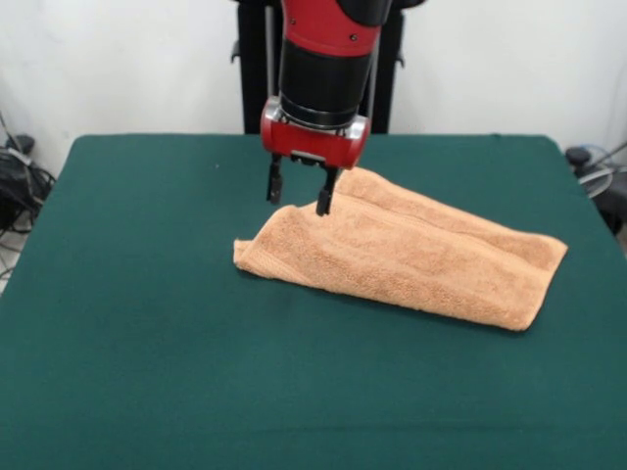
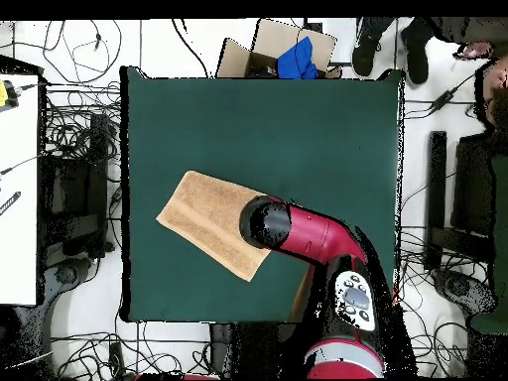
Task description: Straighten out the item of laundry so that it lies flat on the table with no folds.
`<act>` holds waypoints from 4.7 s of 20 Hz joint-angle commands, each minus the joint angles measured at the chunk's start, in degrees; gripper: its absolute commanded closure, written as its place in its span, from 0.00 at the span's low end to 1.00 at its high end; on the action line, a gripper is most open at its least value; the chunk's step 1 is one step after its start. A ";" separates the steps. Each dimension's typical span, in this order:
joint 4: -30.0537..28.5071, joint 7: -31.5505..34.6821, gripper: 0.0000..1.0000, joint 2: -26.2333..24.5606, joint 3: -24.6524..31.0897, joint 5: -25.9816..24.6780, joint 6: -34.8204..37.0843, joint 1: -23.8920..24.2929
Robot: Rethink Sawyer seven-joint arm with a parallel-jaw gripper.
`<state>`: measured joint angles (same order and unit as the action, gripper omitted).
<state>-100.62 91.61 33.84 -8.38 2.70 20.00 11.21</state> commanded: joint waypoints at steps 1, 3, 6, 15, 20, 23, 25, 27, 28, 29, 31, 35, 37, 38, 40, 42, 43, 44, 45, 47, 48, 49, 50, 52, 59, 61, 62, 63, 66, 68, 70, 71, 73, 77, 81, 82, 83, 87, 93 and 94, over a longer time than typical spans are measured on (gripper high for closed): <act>-2.72 13.83 0.00 -1.08 0.52 2.63 -2.19 0.49; -3.05 13.75 0.00 -1.24 0.93 2.60 -2.81 0.89; -2.83 13.49 0.00 -1.53 1.23 2.55 -3.01 1.20; -2.07 12.89 0.00 -3.21 4.52 2.63 -7.62 3.61; -4.47 12.98 0.00 -3.86 9.53 2.40 -13.04 7.72; -5.07 13.38 0.00 -3.87 10.10 2.40 -13.87 8.02; -5.42 13.52 0.00 -3.90 10.33 2.46 -14.33 7.93; -6.06 13.91 0.00 -3.79 10.47 2.55 -15.06 7.59; -6.34 14.02 0.00 -3.69 10.45 2.59 -15.35 7.48; -6.82 14.16 0.00 -3.50 10.47 2.72 -15.25 7.36; -7.46 14.12 0.00 -3.07 10.32 2.94 -14.55 7.02; -8.15 13.06 0.00 -1.67 10.03 3.23 -10.80 6.29; -8.19 12.37 0.00 -1.43 10.14 3.23 -9.47 6.30; -8.23 12.18 0.00 -1.38 10.24 3.19 -9.29 6.35; -8.31 11.82 0.00 -1.26 10.57 3.17 -8.89 6.55; -8.36 11.69 0.00 -1.06 10.48 3.25 -8.57 6.38; -8.42 11.49 0.00 -1.06 10.67 3.24 -8.35 6.52; -8.47 11.42 0.00 -1.09 10.75 3.20 -8.38 6.60; -8.45 11.33 0.00 -1.14 10.83 3.15 -8.32 6.66; -8.34 11.08 0.00 -1.31 11.07 3.04 -8.12 6.85; -8.31 11.02 0.00 -1.34 11.20 3.01 -8.06 6.97; -8.41 10.98 0.00 -1.30 11.46 2.98 -8.13 7.15; -8.45 10.97 0.00 -1.27 11.57 2.99 -8.08 7.22; -9.00 11.05 0.00 -0.91 12.24 2.98 -8.33 7.62; -9.79 13.27 0.00 2.16 7.02 4.77 -1.62 2.97; -9.02 13.15 0.00 1.84 5.93 4.89 0.20 2.19; -8.98 13.22 0.00 1.85 5.48 4.93 0.61 1.85; -8.55 13.42 0.00 1.68 4.53 4.93 1.46 1.08; -7.33 14.02 0.00 0.86 2.32 5.13 3.50 -0.69; -6.86 14.46 0.00 0.53 1.35 5.50 5.51 -1.41; -6.81 14.83 0.00 0.41 0.78 5.81 7.44 -1.81; -6.58 14.93 0.00 0.10 0.44 5.80 8.18 -2.04; -5.73 15.09 0.00 0.11 -0.86 5.47 9.99 -2.80; -3.95 16.05 0.00 0.85 -5.24 4.31 14.18 -5.28; -2.38 15.20 0.00 -1.67 -6.07 4.08 10.98 -4.48; -1.96 15.13 0.00 -2.09 -6.30 4.13 10.70 -4.40; -1.49 15.22 0.00 -2.56 -6.73 4.17 10.11 -4.45; -0.20 15.80 0.00 -4.47 -7.95 4.65 7.36 -4.23; -1.30 17.23 0.00 -5.91 -6.01 7.41 0.06 -2.11; -2.02 17.69 0.00 -5.91 -5.15 8.23 -1.47 -1.47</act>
<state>-103.14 91.61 31.38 -15.50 6.11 27.06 7.73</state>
